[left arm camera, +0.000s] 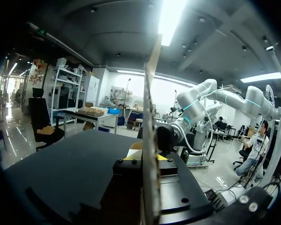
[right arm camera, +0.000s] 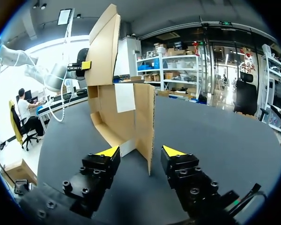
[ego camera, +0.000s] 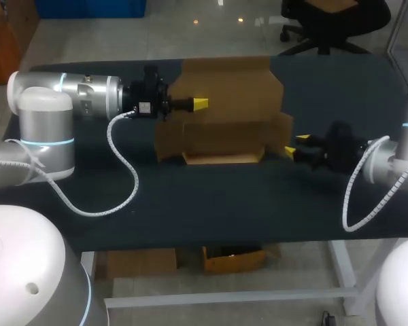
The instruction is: Assemble the packaging by folding the flat box into shape, placing the metal phone stand inside, and closing the box properly
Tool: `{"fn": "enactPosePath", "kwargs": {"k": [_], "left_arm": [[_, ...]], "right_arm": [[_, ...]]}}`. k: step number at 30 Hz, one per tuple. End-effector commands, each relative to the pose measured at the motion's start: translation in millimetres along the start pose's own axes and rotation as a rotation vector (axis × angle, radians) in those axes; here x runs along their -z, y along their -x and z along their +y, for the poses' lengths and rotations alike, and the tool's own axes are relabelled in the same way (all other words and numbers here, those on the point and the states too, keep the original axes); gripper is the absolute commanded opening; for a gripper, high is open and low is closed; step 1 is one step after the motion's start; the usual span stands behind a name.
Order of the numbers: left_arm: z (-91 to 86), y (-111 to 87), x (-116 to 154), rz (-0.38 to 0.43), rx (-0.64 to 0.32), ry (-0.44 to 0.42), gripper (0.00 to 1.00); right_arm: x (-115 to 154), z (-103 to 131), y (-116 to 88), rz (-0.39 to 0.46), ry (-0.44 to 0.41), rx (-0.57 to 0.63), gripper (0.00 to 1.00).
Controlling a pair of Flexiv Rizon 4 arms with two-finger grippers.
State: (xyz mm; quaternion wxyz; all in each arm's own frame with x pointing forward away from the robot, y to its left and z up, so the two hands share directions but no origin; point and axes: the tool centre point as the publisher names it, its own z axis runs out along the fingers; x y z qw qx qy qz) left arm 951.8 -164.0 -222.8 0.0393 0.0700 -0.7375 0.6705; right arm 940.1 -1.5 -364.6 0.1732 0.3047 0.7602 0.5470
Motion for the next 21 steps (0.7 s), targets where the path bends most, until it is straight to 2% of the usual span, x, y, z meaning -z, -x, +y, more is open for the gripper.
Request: {"fn": "enactPosePath", "kwargs": {"k": [1,21], "left_arm": [[2.6,0.1,0.0,0.001,0.001,0.001,0.0],[2.6,0.1,0.0,0.001,0.001,0.001,0.0]], "right_arm": [[-7.6,-0.4,-0.8,-0.012,0.011,0.001,0.5],[-18.1,0.4,-2.2,-0.046,0.045,-0.012,0.35]]}}
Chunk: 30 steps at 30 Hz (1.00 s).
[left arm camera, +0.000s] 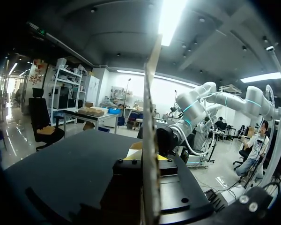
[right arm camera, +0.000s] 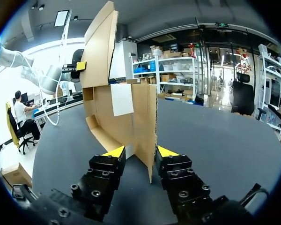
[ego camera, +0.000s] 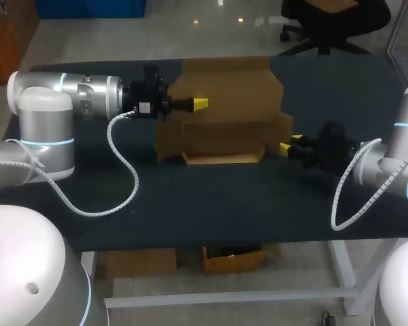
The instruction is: Assemble the packaging by folding the flat box into shape, placing the metal phone stand inside, and closing the box properly
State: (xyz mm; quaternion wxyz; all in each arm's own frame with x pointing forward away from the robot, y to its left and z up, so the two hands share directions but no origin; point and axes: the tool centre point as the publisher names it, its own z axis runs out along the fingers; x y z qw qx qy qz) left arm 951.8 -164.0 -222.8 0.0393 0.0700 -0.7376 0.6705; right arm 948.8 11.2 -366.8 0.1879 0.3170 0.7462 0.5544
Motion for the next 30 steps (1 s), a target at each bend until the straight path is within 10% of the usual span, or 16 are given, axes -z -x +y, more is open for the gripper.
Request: {"fn": "enactPosePath", "kwargs": {"k": [1,14,30], "left_arm": [[2.6,0.1,0.0,0.001,0.001,0.001,0.0],[2.6,0.1,0.0,0.001,0.001,0.001,0.0],[2.6,0.1,0.0,0.001,0.001,0.001,0.0]], "right_arm": [[-3.0,-2.6,-0.7,-0.013,0.015,0.001,0.33],[-4.9,-1.1,-2.0,-0.038,0.023,-0.001,0.06],[-5.7,-4.8,-13.6,-0.145,0.047,-0.006,0.0]]}}
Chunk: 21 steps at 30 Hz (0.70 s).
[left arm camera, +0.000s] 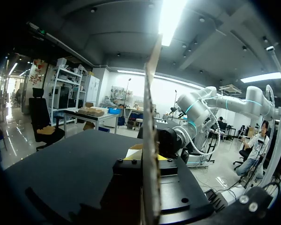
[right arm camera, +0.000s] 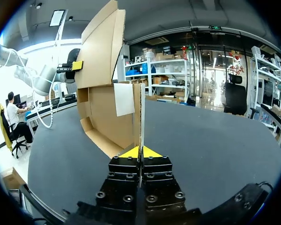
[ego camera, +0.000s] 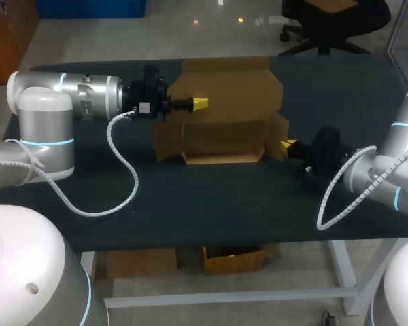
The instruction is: Assemble the packaging by folding the flat box into shape, placing the metal phone stand inside, and closing the box properly
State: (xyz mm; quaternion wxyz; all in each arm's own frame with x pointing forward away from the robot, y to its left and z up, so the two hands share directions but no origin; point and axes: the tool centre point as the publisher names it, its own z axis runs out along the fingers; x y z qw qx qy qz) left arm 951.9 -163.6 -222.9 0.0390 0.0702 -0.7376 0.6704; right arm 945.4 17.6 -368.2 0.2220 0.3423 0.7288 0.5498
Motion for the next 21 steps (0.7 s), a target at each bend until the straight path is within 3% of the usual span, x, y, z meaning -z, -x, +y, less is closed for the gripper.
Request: {"fn": "enactPosePath", "kwargs": {"k": [1,21], "left_arm": [[2.5,-0.1,-0.4,0.002,0.001,0.001,0.0],[2.5,-0.1,-0.4,0.002,0.001,0.001,0.0]], "right_arm": [[-2.0,-4.0,-7.4,-0.067,0.023,0.002,0.0],[-7.7,-1.5,-21.9,-0.162,0.024,-0.013,0.0]]}}
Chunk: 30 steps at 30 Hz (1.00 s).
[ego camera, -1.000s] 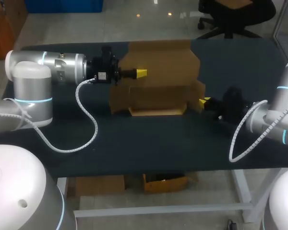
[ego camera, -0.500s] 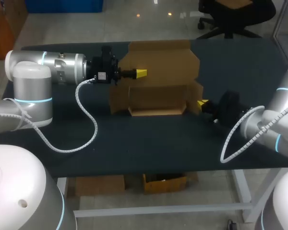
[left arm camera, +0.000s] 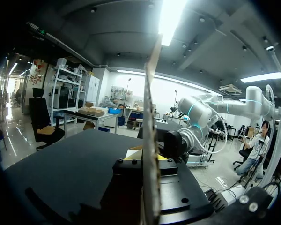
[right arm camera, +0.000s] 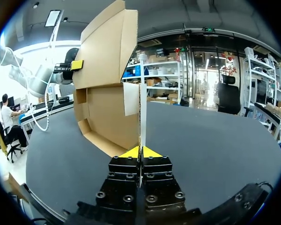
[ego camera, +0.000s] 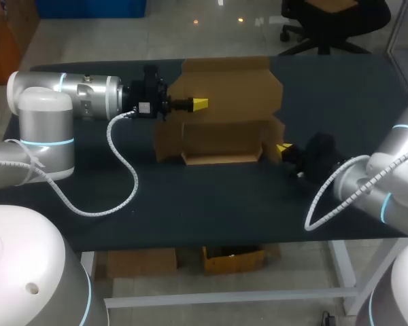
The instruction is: Assemble the packaging by folding the flat box into shape, placing the metal phone stand inside, and closing the box properly
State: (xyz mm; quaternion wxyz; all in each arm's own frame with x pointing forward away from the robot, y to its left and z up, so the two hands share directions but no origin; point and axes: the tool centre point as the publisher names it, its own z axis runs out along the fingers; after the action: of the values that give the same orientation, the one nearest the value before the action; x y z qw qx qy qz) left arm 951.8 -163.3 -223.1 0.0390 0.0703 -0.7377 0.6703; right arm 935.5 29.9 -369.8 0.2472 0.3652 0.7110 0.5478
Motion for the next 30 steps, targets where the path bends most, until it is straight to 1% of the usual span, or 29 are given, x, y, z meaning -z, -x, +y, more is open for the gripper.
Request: {"fn": "enactPosePath", "kwargs": {"k": [1,3,8,10,12,23,30], "left_arm": [[2.4,0.0,-0.7,0.002,0.0,0.001,0.0],[2.4,0.0,-0.7,0.002,0.0,0.001,0.0],[2.4,0.0,-0.7,0.002,0.0,0.001,0.0],[2.4,0.0,-0.7,0.002,0.0,0.001,0.0],[2.4,0.0,-0.7,0.002,0.0,0.001,0.0],[2.4,0.0,-0.7,0.002,0.0,0.001,0.0],[2.4,0.0,-0.7,0.002,0.0,0.001,0.0]], "right_arm": [[-6.3,0.8,-7.3,-0.091,0.002,0.005,0.0],[-7.4,1.5,-8.0,-0.113,-0.003,0.01,0.0],[-10.7,0.8,-13.0,-0.133,-0.005,0.006,0.0],[-12.0,-0.1,-14.8,-0.142,-0.006,0.004,0.04],[-13.6,-1.1,-16.3,-0.143,-0.005,-0.002,0.1],[-19.8,-1.3,-23.6,-0.149,-0.009,-0.006,0.1],[-25.0,-0.7,-30.5,-0.136,-0.006,-0.005,0.12]]}}
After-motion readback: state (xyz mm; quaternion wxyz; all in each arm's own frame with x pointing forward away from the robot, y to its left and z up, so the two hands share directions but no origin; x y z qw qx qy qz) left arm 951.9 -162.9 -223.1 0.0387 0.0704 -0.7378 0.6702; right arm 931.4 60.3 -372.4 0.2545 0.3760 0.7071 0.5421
